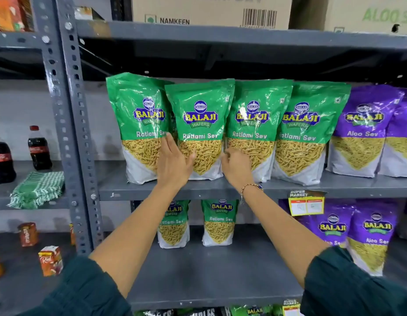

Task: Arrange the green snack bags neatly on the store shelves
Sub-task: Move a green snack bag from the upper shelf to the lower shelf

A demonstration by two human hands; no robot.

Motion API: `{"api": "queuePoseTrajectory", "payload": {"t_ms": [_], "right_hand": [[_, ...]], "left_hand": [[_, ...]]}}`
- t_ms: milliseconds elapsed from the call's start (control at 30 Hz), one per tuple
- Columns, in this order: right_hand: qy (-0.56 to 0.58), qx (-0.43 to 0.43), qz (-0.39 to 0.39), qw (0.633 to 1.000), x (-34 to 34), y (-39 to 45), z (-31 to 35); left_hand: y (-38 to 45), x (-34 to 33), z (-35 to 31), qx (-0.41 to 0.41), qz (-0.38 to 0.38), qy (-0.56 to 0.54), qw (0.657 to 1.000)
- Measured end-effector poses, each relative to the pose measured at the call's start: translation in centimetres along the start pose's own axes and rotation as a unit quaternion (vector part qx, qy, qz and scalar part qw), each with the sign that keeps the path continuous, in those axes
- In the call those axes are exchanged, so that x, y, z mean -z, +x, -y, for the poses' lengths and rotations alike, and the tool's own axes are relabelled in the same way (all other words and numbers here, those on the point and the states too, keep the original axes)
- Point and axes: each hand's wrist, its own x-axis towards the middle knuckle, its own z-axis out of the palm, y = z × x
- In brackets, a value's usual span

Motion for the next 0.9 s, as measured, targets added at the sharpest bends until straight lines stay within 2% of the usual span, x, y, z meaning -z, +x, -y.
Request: {"api": "queuePoseTrajectory", "payload": {"t_ms": [33,133,200,300,400,667,800,900], "right_hand": [[0.011,-0.034,0.027,0.999,-0.5,0.2,-0.1],[0.097,-0.110,0.117,0.982,-1.2,0.3,-0.1],[0.160,-0.125,0.134,0.970,-1.7,0.5,-0.3],[0.189,-0.138,0.138,0.962,-2.1,1.0,-0.7],[0.166,-0.122,0.129,0.970,-2.5,1.5,-1.3],[0.274,-0.110,0.106,0.949,-0.5,-1.1,-1.5],[0.290,-0.086,0.078,0.950,2.3,-4.0,-0.8],[0.305,-0.057,0.090,0.946,3.8,-7.1,-0.2]], "left_hand": [[0.1,-0.4,0.2,0.030,0.018,-0.018,0.999],[0.7,-1.2,0.9,0.055,0.087,-0.105,0.989],[1.0,-1.7,1.3,0.060,0.103,-0.188,0.975],[1.5,-2.1,2.1,0.069,0.116,-0.247,0.960],[2.3,-2.1,2.8,0.080,0.119,-0.265,0.954],[0.2,-0.4,2.3,0.026,0.122,-0.199,0.972],[-3.7,2.0,1.7,-0.002,0.118,-0.272,0.955],[-8.1,3.4,1.9,-0.005,0.082,-0.330,0.940]]}}
